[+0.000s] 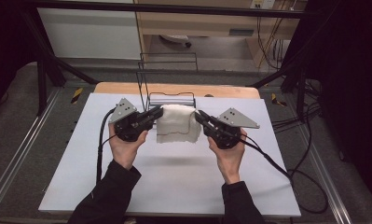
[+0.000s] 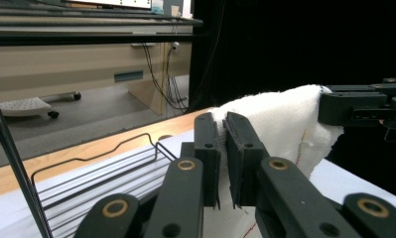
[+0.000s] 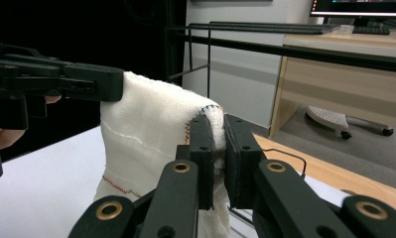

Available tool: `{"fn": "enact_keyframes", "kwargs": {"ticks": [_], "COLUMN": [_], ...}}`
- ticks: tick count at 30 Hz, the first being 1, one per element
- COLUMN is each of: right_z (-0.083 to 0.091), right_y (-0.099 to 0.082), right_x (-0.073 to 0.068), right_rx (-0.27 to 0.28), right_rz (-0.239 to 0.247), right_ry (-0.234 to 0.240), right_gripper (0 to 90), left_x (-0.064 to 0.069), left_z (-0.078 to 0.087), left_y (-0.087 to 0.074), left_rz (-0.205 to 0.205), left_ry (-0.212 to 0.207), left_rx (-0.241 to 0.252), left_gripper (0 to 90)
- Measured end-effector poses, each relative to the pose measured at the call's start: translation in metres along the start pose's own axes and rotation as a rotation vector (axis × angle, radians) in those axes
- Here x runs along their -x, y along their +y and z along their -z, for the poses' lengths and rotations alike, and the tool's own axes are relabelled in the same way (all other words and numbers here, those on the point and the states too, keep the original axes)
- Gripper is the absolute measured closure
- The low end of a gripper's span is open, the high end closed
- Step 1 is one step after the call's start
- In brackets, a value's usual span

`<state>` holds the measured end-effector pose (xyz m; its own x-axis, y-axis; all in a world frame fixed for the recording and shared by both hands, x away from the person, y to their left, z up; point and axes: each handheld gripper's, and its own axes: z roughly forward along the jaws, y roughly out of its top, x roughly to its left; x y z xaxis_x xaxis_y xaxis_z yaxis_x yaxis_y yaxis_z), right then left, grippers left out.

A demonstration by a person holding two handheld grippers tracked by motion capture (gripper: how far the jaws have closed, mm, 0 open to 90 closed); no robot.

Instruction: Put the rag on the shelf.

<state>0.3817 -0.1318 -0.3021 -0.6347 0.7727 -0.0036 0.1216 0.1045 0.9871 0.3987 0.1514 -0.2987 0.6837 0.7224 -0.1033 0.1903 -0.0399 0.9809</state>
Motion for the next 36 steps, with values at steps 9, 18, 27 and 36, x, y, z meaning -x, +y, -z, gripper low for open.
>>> {"fn": "enact_keyframes", "kwargs": {"ticks": [9,18,27,36], "right_z": [-0.003,-0.01,-0.016,-0.023], "right_y": [0.018,0.032,0.045,0.06], "right_x": [0.0,-0.003,-0.004,-0.001], "right_rx": [0.037,0.071,0.099,0.125], "right_rz": [0.015,0.025,0.025,0.028], "right_ry": [-0.01,-0.019,-0.021,-0.032], "right_gripper": [83.4,83.4,83.4,83.5], "left_x": [-0.002,-0.008,-0.014,-0.018], "left_z": [0.002,0.004,0.004,0.003], "left_y": [0.013,0.026,0.039,0.056], "left_rz": [-0.01,-0.016,-0.01,-0.02], "left_ry": [0.012,0.029,0.042,0.054], "left_rx": [0.032,0.068,0.096,0.125], "left_gripper": [83.8,83.8,83.8,83.8]}}
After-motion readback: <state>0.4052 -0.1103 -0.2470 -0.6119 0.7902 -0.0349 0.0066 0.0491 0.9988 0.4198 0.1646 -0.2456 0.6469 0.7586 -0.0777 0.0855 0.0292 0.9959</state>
